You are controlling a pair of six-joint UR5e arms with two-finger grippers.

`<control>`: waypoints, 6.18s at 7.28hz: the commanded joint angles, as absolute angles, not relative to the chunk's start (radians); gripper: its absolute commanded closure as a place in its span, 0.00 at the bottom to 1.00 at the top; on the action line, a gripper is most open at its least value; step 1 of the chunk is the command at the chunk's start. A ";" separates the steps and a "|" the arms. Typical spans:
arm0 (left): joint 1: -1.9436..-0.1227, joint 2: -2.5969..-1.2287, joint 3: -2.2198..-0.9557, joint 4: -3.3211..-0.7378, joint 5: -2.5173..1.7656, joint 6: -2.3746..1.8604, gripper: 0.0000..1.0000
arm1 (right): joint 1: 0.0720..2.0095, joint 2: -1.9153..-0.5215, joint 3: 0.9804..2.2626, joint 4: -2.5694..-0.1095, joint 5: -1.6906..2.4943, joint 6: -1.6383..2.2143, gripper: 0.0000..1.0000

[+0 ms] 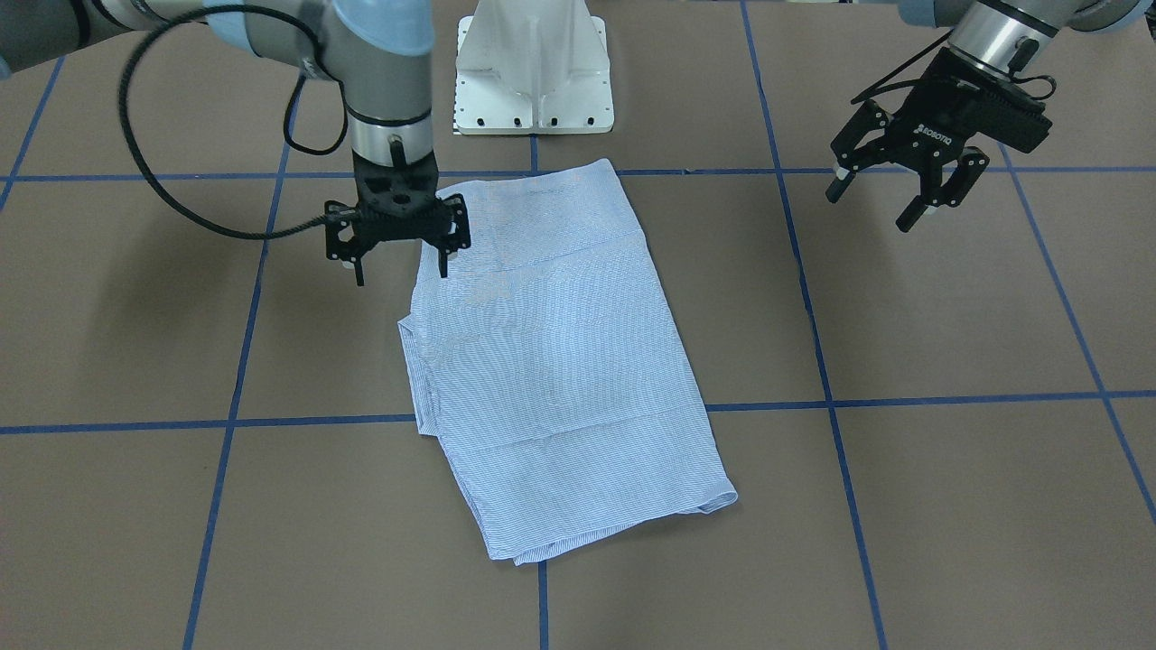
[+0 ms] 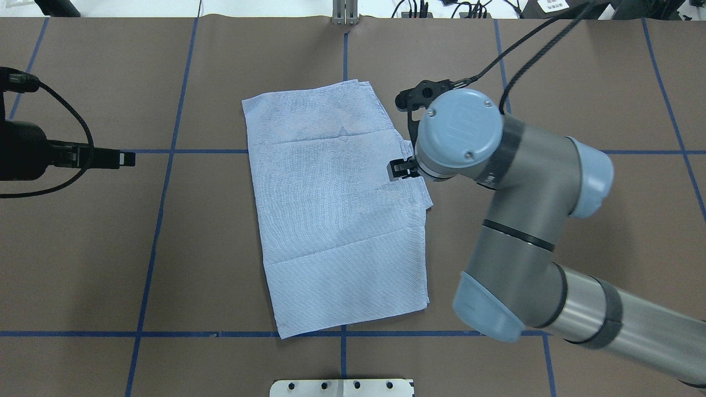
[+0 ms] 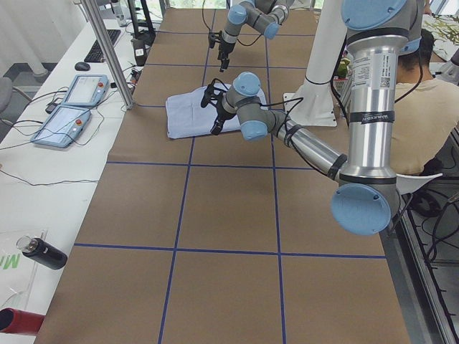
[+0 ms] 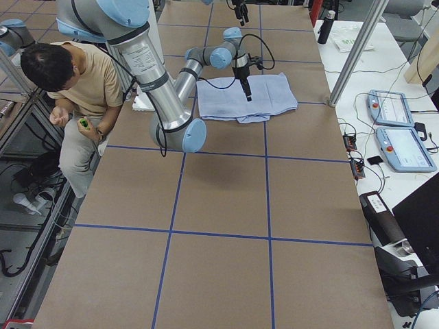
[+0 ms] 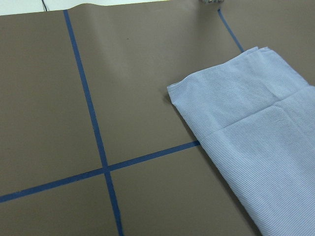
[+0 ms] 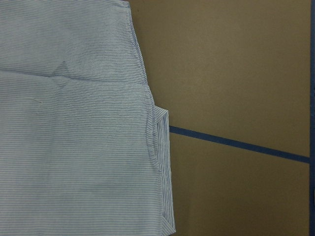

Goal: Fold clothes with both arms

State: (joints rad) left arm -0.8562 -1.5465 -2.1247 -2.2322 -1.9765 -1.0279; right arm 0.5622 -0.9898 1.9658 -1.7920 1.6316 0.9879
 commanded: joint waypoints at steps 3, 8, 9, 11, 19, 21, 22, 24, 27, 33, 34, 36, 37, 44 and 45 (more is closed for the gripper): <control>-0.599 -1.554 -2.169 -2.233 -1.788 -1.433 0.00 | 0.532 -1.282 2.077 -1.332 1.649 1.337 0.01; -0.255 -1.729 -2.102 -2.050 -1.488 -1.814 0.00 | 0.444 -1.285 2.072 -1.331 1.502 1.439 0.01; -0.217 -1.791 -2.038 -2.013 -1.477 -1.866 0.00 | 0.419 -1.285 2.071 -1.330 1.455 1.440 0.01; -0.174 -1.792 -2.017 -2.006 -1.456 -1.900 0.08 | 0.413 -1.285 2.071 -1.330 1.450 1.440 0.00; -0.081 -1.824 -1.970 -2.006 -1.430 -1.960 0.45 | 0.407 -1.285 2.071 -1.330 1.450 1.440 0.00; -0.081 -1.868 -1.924 -2.006 -1.430 -1.959 0.45 | 0.407 -1.287 2.071 -1.330 1.451 1.440 0.00; -0.083 -1.870 -1.922 -2.006 -1.430 -1.959 0.46 | 0.405 -1.287 2.071 -1.330 1.451 1.440 0.00; -0.092 -1.868 -1.922 -2.006 -1.428 -1.959 0.56 | 0.403 -1.285 2.071 -1.330 1.451 1.440 0.00; -0.091 -1.865 -1.922 -2.006 -1.428 -1.957 0.67 | 0.394 -1.285 2.071 -1.330 1.450 1.440 0.00; -0.094 -1.865 -1.927 -2.006 -1.428 -1.956 1.00 | 0.240 -1.279 2.037 -1.345 1.391 1.783 0.25; -0.094 -1.864 -1.928 -2.006 -1.430 -1.957 1.00 | 0.200 -1.263 2.031 -1.403 1.388 1.916 0.32; -0.092 -1.864 -1.930 -2.006 -1.428 -1.957 1.00 | 0.119 -1.236 2.025 -1.477 1.337 2.035 0.34; -0.092 -1.862 -1.933 -2.006 -1.427 -1.957 1.00 | 0.106 -1.230 2.022 -1.495 1.327 2.051 0.34; -0.094 -1.864 -1.937 -2.006 -1.422 -1.957 1.00 | 0.087 -1.172 1.921 -1.505 1.281 2.125 0.33; -0.094 -1.864 -1.937 -2.006 -1.422 -1.957 1.00 | 0.083 -1.172 1.922 -1.506 1.281 2.125 0.33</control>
